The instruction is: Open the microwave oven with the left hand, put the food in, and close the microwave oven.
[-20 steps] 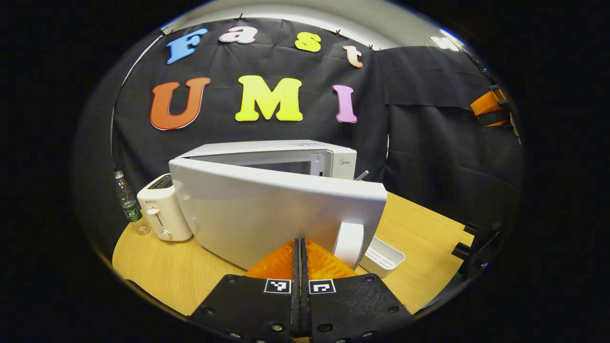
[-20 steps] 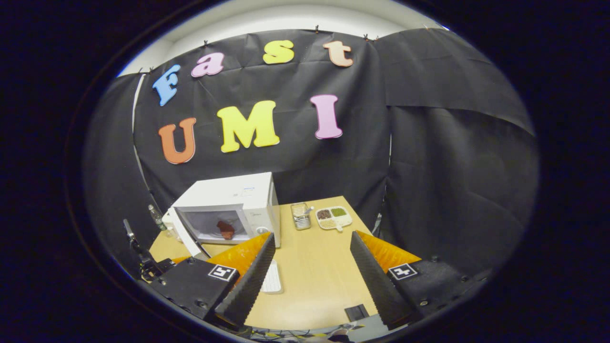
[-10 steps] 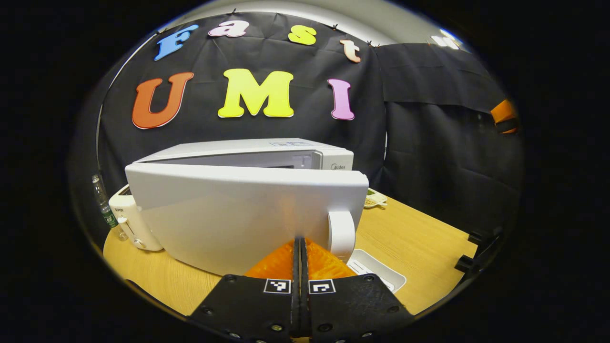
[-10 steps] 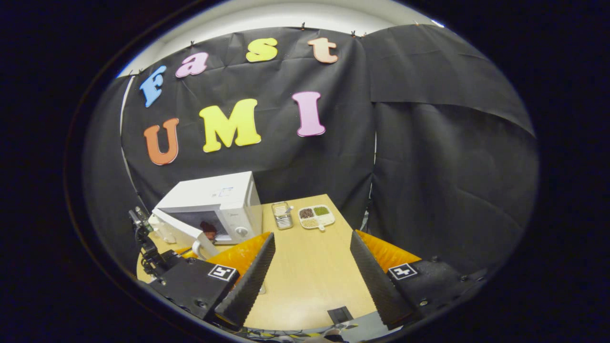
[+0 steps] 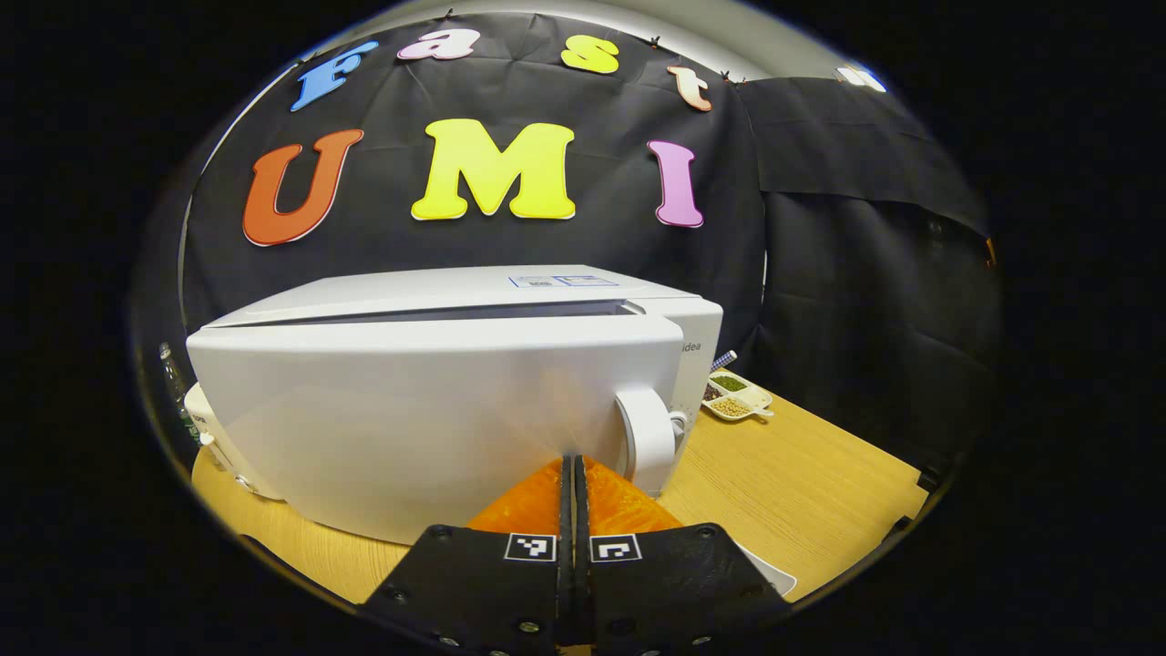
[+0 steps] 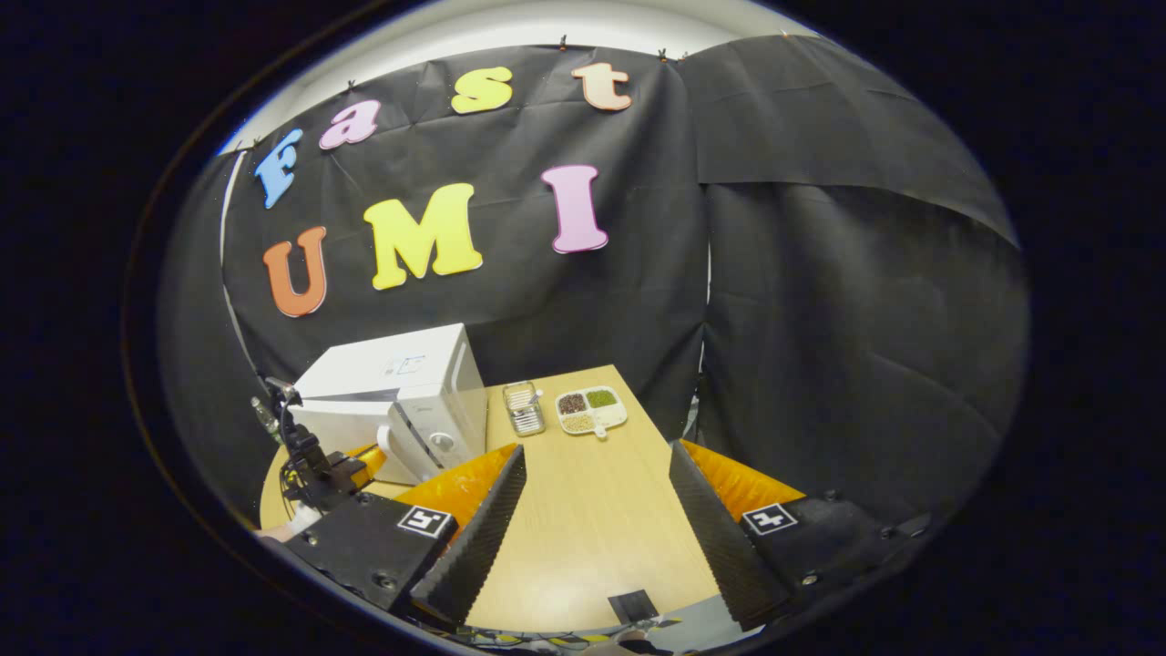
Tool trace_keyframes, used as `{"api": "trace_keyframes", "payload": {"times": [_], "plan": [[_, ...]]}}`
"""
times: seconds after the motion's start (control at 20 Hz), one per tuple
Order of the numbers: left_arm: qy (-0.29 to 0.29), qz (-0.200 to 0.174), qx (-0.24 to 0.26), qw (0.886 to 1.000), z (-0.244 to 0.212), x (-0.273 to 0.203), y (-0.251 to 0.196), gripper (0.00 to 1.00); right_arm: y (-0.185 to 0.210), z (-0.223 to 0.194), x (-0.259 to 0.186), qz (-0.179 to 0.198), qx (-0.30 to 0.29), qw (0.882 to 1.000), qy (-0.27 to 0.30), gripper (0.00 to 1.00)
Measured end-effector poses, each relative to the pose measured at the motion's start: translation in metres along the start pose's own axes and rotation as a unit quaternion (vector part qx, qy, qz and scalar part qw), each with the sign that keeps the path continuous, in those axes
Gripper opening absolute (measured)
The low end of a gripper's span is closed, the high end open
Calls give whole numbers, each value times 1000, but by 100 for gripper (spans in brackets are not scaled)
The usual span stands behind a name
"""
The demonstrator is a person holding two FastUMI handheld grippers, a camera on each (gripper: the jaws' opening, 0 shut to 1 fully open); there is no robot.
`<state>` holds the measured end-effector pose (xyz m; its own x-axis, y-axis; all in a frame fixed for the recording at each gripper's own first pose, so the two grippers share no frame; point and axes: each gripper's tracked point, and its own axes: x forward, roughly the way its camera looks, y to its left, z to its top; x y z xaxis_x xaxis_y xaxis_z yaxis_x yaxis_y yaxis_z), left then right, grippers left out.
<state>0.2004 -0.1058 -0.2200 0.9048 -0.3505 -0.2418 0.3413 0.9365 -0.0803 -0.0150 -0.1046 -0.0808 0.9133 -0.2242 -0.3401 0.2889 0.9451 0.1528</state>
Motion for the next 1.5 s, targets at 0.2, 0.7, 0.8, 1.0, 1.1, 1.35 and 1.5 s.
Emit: {"api": "trace_keyframes", "payload": {"times": [0.2,0.7,0.8,1.0,1.1,1.35,1.5], "plan": [[7,14,-11,1000,2,17,2,0,-16,5,10,-5,1,1000,0,100],[18,45,-48,998,-6,29,8,0,-27,4,17,0,-6,1000,8,100],[26,53,-47,997,-12,29,10,0,-28,0,18,1,-11,1000,13,91],[20,75,-14,997,-6,16,17,0,-28,1,17,7,-8,1000,11,100],[16,96,4,995,-7,4,24,0,-30,-2,16,5,-9,1000,13,100],[26,105,51,993,-16,-35,18,87,-30,-9,9,2,-15,1000,10,100],[15,95,66,993,-2,-68,3,95,-15,-9,-2,12,-18,1000,3,100]]}}
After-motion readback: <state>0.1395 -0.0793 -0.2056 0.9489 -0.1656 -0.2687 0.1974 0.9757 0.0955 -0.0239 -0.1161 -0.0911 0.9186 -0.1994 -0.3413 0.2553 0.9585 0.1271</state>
